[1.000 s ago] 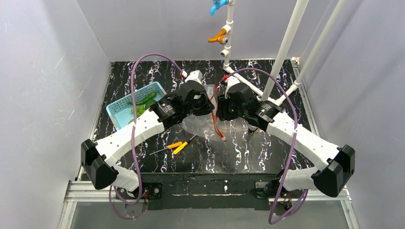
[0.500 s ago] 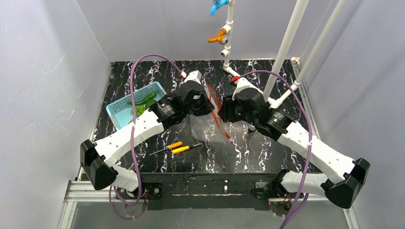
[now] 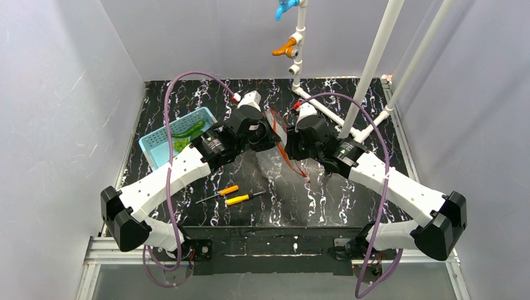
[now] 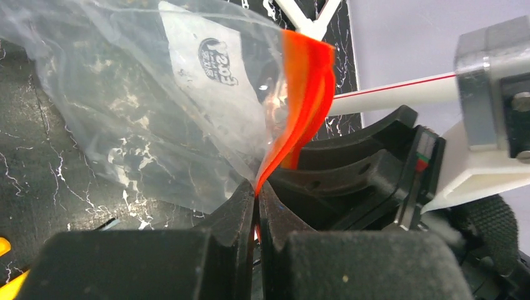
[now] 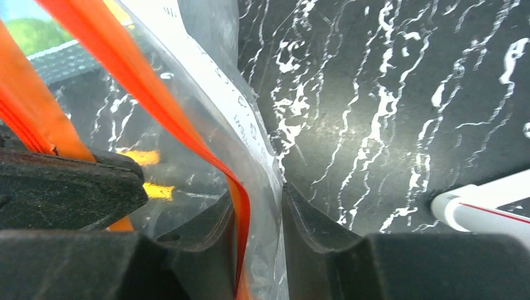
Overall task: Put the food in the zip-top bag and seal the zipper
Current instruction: Open the zipper of the food storage bag, then pick up the fake fruit from the bin.
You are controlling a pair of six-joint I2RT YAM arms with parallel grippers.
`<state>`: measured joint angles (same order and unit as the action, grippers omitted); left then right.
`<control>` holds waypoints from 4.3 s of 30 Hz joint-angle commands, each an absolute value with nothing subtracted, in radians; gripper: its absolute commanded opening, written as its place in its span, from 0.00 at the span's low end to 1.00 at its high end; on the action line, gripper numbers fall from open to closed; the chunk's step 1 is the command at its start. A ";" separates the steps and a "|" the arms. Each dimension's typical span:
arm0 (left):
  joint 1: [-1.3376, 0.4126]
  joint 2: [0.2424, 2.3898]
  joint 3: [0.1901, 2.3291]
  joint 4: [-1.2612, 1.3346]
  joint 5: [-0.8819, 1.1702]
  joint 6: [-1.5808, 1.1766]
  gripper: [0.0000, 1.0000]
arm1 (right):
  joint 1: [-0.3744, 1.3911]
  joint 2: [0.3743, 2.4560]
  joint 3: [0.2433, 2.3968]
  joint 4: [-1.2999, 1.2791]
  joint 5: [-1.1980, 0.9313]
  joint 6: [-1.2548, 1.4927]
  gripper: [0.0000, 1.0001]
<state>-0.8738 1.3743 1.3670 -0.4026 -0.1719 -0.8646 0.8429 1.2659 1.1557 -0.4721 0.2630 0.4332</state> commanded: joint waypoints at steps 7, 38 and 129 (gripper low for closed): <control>-0.862 1.347 1.390 -0.505 -0.201 -0.805 0.00 | 0.849 1.160 1.206 -0.491 0.570 0.302 0.10; -0.841 1.383 1.232 -0.275 -0.001 -0.868 0.49 | 0.949 1.157 1.228 -0.483 0.532 0.226 0.01; 0.116 1.559 1.117 -0.620 -0.140 -0.178 0.82 | 0.983 1.262 1.239 -0.429 0.448 0.155 0.01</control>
<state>0.1123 1.5173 1.0931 -0.6193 -0.1875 -0.1825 0.9775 1.2682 1.2007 -0.4618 0.4385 0.1535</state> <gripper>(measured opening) 0.831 0.030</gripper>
